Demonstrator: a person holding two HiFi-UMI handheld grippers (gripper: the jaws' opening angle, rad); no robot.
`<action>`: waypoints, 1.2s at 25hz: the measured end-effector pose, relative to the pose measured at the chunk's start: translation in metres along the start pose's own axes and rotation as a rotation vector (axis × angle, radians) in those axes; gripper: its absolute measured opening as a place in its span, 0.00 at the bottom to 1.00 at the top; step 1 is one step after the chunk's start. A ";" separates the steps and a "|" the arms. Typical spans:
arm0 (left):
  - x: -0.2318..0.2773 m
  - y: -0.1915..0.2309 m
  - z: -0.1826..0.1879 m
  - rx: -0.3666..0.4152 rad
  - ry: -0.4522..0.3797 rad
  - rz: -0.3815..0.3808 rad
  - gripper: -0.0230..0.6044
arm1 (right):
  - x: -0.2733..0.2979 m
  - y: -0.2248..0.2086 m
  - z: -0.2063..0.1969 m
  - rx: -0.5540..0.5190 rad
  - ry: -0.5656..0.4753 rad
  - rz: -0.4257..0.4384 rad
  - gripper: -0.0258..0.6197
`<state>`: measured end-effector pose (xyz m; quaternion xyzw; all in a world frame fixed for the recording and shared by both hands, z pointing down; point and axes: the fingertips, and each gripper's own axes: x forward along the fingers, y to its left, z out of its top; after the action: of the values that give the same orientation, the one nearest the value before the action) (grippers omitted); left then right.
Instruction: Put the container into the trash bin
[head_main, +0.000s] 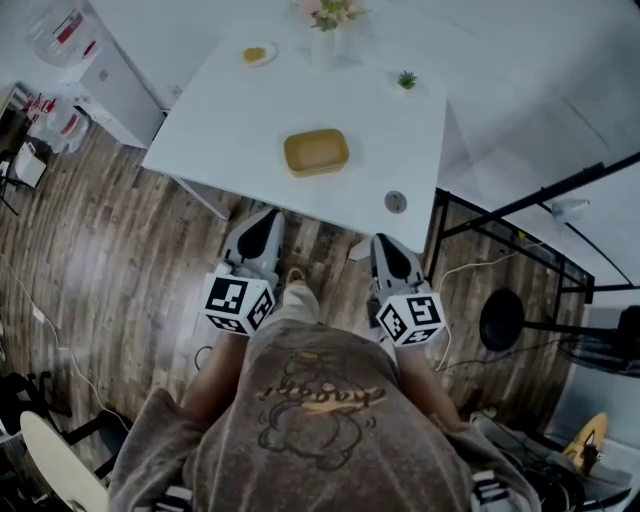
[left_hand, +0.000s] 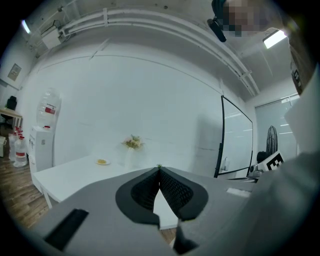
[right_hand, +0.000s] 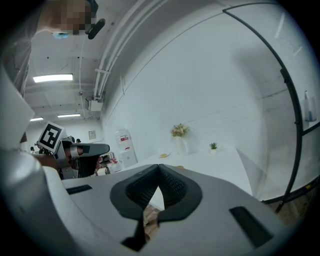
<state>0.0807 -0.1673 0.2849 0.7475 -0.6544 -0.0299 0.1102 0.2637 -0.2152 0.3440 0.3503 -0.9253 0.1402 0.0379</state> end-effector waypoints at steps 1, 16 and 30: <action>0.007 0.004 0.002 0.000 0.001 -0.004 0.04 | 0.007 -0.003 0.002 0.001 0.002 -0.004 0.04; 0.091 0.075 0.025 0.008 0.031 -0.062 0.04 | 0.112 -0.022 0.033 0.008 -0.004 -0.048 0.04; 0.140 0.083 0.029 -0.006 0.044 -0.109 0.04 | 0.155 -0.046 0.050 -0.004 0.001 -0.065 0.04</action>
<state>0.0148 -0.3182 0.2871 0.7822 -0.6100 -0.0216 0.1251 0.1789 -0.3608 0.3329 0.3801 -0.9137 0.1373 0.0437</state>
